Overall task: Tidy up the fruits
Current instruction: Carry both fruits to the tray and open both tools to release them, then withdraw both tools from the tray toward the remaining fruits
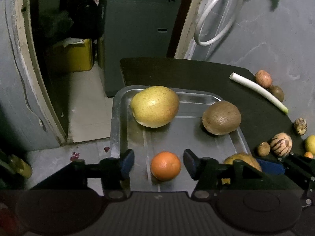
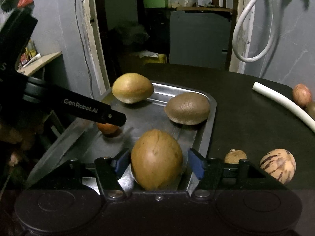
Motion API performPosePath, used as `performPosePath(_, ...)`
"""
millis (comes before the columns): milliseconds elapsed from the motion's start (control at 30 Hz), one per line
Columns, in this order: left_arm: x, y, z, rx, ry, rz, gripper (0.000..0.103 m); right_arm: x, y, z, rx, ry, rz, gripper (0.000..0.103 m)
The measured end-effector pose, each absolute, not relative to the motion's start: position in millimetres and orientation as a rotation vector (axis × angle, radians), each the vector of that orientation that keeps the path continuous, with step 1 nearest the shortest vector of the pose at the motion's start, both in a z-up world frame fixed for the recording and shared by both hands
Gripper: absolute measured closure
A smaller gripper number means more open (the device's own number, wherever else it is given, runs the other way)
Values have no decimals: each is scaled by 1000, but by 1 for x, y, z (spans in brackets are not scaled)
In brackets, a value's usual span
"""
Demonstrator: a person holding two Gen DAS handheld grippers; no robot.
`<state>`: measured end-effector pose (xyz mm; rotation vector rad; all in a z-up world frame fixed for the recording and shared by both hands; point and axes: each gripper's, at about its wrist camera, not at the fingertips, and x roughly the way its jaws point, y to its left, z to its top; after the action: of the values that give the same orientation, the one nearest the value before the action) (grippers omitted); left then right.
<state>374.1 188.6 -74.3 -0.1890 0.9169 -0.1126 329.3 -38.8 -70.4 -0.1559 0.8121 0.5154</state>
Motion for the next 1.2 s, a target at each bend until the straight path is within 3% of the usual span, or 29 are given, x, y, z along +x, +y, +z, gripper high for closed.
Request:
performPosePath(400,353,185,-47,-257,851,-83,6,294,-76,-36,-90,713,461,10)
performPosePath(700,331,162,-36,-216,812,-103,1,247,-136,-31,-79,709,342,2)
performPosePath(1200,299,100,-40,-44,842,-276,1,177,-227,-64,-86,880,174,1)
